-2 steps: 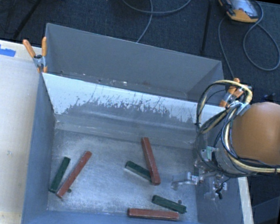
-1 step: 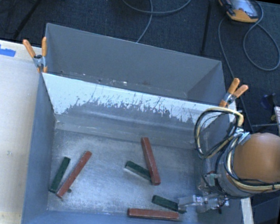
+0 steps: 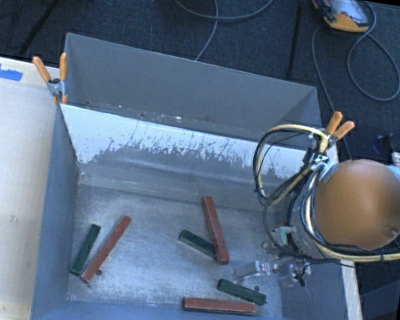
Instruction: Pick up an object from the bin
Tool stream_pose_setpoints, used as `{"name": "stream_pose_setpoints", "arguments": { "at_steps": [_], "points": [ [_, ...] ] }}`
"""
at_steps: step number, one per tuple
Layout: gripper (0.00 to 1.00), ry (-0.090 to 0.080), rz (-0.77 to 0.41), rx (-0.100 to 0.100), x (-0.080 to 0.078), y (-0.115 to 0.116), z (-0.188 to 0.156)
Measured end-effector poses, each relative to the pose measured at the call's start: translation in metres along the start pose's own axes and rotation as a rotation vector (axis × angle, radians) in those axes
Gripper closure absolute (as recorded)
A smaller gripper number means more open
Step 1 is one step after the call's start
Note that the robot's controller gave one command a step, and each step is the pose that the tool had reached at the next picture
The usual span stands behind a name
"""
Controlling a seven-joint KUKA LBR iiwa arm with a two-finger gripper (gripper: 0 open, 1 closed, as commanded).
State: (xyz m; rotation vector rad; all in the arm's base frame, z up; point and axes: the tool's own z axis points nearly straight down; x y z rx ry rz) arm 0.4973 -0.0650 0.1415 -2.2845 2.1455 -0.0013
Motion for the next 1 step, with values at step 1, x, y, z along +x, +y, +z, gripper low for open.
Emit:
{"name": "stream_pose_setpoints", "arguments": {
  "at_steps": [1],
  "points": [
    [0.0, 0.0, -0.295, -0.007, -0.0295, -0.0205, -0.0244]
  ]
}}
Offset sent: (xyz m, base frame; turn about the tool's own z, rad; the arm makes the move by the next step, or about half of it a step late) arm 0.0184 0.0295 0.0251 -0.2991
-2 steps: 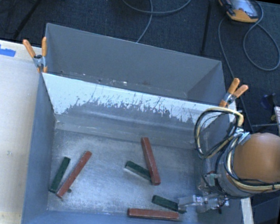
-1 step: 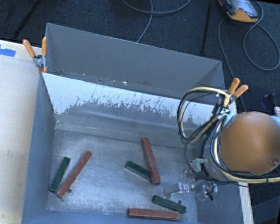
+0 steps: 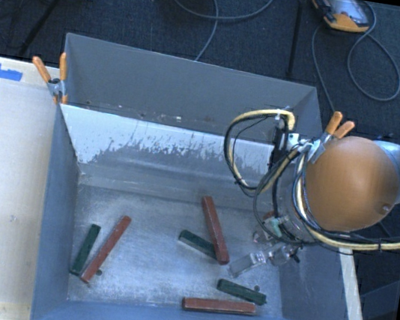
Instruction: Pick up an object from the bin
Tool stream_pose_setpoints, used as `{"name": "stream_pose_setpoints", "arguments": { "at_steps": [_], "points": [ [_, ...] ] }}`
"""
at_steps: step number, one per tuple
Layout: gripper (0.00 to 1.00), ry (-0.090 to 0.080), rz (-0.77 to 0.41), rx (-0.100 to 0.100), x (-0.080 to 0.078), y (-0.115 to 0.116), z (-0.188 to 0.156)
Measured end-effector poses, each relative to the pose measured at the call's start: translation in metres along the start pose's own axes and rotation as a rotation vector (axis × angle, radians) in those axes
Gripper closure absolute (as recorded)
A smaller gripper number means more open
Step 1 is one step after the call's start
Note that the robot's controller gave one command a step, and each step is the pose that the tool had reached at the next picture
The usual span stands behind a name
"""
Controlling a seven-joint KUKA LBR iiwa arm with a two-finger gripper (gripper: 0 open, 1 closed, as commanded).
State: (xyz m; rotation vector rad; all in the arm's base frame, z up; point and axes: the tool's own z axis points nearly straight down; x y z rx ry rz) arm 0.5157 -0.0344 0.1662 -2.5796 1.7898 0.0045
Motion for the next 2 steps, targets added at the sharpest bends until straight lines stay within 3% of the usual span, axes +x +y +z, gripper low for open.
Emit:
{"name": "stream_pose_setpoints", "arguments": {
  "at_steps": [1, 2],
  "points": [
    [0.0, -0.005, -0.098, -0.004, -0.053, -0.071, 0.073],
    [0.0, -0.001, -0.16, -0.005, -0.049, -0.074, 0.098]
  ]
}}
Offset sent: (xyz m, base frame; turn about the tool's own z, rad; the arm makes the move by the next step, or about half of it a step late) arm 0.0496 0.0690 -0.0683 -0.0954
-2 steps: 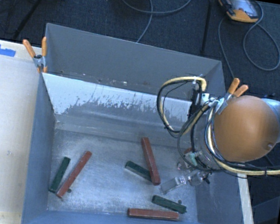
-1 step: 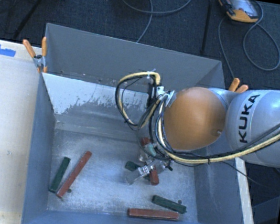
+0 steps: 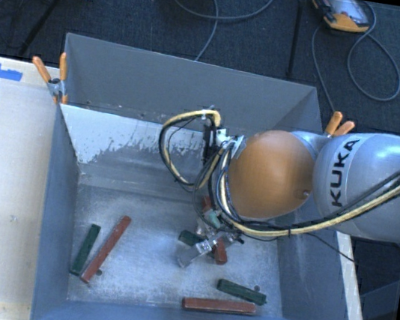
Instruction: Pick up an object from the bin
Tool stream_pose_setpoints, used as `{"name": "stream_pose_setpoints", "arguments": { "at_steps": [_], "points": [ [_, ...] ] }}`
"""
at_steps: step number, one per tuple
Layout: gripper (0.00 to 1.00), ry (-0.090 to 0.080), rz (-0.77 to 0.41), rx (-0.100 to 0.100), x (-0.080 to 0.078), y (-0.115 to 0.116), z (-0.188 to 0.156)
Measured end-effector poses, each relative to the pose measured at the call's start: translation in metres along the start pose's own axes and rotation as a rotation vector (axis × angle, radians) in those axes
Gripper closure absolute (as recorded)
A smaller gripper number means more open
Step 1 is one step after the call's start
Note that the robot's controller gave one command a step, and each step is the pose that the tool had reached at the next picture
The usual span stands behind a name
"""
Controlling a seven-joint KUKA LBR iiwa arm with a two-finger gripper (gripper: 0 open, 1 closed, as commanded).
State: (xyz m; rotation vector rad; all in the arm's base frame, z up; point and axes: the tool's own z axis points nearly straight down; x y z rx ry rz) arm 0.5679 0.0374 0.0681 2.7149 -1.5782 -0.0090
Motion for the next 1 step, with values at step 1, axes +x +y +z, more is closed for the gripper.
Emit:
{"name": "stream_pose_setpoints", "arguments": {
  "at_steps": [1],
  "points": [
    [1.0, 0.0, 0.005, 0.001, 0.0003, -0.0005, -0.0015]
  ]
}}
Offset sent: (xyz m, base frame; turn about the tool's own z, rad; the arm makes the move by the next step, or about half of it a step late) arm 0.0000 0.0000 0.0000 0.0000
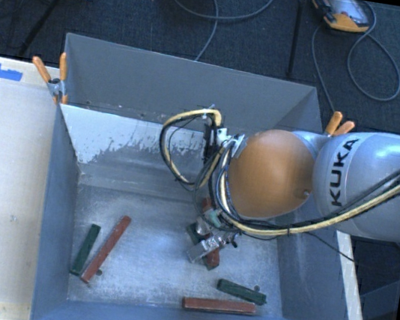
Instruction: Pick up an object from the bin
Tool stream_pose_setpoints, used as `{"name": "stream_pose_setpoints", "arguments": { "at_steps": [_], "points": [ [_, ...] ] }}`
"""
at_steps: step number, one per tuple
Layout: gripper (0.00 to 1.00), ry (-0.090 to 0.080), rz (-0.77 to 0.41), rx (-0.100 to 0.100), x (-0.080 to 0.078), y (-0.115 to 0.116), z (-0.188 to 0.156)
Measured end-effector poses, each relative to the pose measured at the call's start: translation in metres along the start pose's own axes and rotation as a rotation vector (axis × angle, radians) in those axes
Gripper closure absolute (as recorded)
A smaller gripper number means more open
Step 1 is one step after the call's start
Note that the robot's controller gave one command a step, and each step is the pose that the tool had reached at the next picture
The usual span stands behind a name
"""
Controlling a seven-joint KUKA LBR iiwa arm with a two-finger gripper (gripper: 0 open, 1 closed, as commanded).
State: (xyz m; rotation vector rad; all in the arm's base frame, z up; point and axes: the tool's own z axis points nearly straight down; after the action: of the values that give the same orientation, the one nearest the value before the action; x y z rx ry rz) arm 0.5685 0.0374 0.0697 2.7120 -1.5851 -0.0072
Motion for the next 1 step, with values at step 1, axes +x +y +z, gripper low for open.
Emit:
{"name": "stream_pose_setpoints", "arguments": {
  "at_steps": [1],
  "points": [
    [1.0, 0.0, 0.001, 0.0, 0.0, 0.0, 0.0001]
  ]
}}
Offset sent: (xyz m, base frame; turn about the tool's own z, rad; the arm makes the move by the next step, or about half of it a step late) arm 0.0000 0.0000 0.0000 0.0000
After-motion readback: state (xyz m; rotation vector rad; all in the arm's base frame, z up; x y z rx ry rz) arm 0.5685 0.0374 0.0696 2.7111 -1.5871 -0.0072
